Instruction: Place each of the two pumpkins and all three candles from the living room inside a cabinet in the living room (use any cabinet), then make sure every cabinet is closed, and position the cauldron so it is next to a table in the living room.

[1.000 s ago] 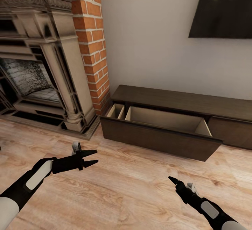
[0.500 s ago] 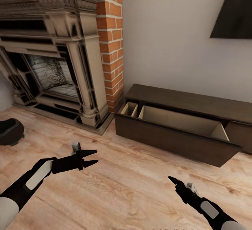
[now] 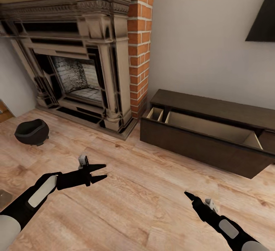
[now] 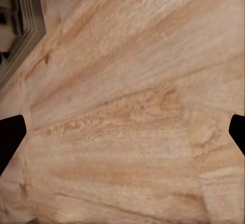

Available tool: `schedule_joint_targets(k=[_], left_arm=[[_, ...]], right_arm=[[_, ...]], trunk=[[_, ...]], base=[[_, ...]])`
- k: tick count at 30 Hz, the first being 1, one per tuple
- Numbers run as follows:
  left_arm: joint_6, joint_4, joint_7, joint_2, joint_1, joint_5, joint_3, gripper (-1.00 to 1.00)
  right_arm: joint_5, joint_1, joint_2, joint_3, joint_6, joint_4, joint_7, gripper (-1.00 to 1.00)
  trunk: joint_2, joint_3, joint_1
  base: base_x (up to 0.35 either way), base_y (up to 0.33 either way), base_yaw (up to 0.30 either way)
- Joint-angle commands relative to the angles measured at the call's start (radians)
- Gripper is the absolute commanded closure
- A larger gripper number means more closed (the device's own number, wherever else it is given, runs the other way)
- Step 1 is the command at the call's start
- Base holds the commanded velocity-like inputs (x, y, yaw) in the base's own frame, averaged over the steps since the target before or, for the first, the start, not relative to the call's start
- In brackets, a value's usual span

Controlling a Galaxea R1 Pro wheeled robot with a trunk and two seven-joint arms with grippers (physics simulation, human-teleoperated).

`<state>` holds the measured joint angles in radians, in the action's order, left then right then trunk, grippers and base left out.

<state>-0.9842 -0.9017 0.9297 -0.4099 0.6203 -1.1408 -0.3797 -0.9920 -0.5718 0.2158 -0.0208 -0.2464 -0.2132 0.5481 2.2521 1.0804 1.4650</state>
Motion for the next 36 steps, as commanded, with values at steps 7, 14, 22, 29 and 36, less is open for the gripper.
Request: schedule_joint_targets(k=[7, 14, 22, 29, 36], left_arm=[[-0.004, 0.001, 0.001, -0.001, 0.001, -0.003, -0.002, -1.0], [-0.003, 0.001, 0.0, -0.001, 0.001, -0.002, 0.0, -1.0], [-0.002, 0.001, -0.019, -0.002, 0.001, 0.001, -0.006, -1.0], [-0.002, -0.001, -0.294, -0.014, 0.002, 0.001, 0.014, -1.0], [-0.002, -0.026, -0.841, -0.006, 0.001, 0.001, 0.165, -1.0]], right_arm=[[0.024, 0.0, -0.001, -0.002, -0.005, 0.0, -0.007, -1.0], [0.062, 0.0, -0.005, -0.002, 0.03, -0.001, -0.036, -1.0], [0.073, 0.0, -0.006, -0.005, 0.034, -0.012, -0.164, -1.0], [0.12, 0.0, -0.006, -0.004, 0.035, -0.016, -0.3, -1.0], [0.151, 0.0, -0.006, -0.005, 0.035, -0.017, -0.34, -1.0]], trunk=[[0.0, 0.001, -0.001], [0.0, 0.002, -0.001], [0.0, 0.006, -0.001], [0.0, 0.012, -0.001], [0.0, 0.019, -0.001]], base=[[-0.104, 0.08, 0.187], [-0.006, 0.004, 0.28], [0.0, 0.0, 0.28], [0.0, 0.0, 0.246], [0.0, 0.0, 0.224]])
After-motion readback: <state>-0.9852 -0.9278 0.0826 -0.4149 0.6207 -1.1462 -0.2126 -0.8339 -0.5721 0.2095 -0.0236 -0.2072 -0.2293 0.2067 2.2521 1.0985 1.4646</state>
